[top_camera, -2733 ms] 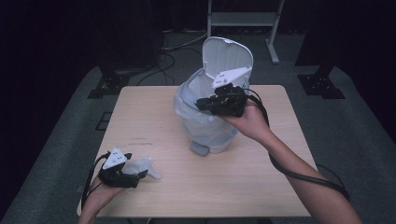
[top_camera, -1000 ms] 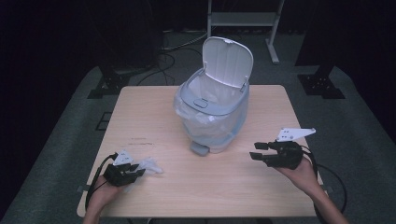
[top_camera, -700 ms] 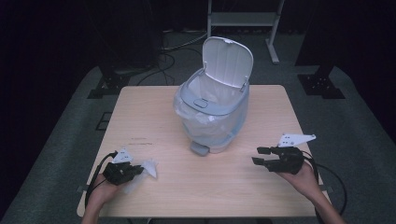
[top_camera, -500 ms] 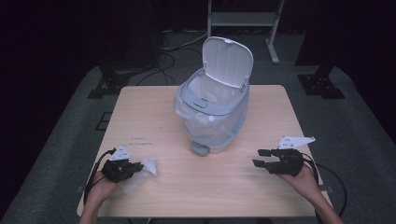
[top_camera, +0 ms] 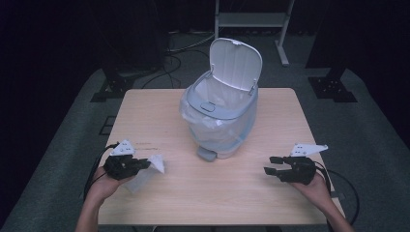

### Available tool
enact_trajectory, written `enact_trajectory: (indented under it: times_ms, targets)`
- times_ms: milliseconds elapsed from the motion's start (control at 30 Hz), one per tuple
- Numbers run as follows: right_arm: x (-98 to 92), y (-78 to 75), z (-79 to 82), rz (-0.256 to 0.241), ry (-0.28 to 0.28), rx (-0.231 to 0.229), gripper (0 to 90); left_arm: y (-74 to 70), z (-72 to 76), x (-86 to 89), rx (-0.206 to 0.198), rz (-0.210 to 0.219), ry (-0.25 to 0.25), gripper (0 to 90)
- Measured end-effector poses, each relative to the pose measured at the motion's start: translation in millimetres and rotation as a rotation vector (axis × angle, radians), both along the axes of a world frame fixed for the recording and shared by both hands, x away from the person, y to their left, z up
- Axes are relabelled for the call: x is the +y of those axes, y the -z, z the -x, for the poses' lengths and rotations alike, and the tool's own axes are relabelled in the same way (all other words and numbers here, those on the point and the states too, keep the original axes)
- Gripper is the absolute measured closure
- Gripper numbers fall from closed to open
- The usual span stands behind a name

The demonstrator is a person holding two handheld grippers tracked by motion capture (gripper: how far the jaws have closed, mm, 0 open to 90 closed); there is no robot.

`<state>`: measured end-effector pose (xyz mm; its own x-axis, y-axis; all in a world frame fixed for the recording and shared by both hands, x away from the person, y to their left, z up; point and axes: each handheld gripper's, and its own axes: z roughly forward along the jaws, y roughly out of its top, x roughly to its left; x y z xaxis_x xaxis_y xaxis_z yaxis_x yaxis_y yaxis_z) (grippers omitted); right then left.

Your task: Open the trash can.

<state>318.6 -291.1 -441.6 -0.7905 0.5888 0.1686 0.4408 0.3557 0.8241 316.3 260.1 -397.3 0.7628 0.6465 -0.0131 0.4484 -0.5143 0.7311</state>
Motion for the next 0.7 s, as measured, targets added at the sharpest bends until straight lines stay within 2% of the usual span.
enact_trajectory:
  times_ms: [467,700]
  targets:
    - [-0.5,3.0,-1.9,-0.009,0.000,0.004,44.5,-52.8,-11.5,-10.5,-0.027,0.028,0.036,85.0]
    - [-2.0,2.4,-2.0,-0.008,0.001,0.004,44.6,-75.8,-19.6,-17.3,-0.039,0.017,0.061,84.7]
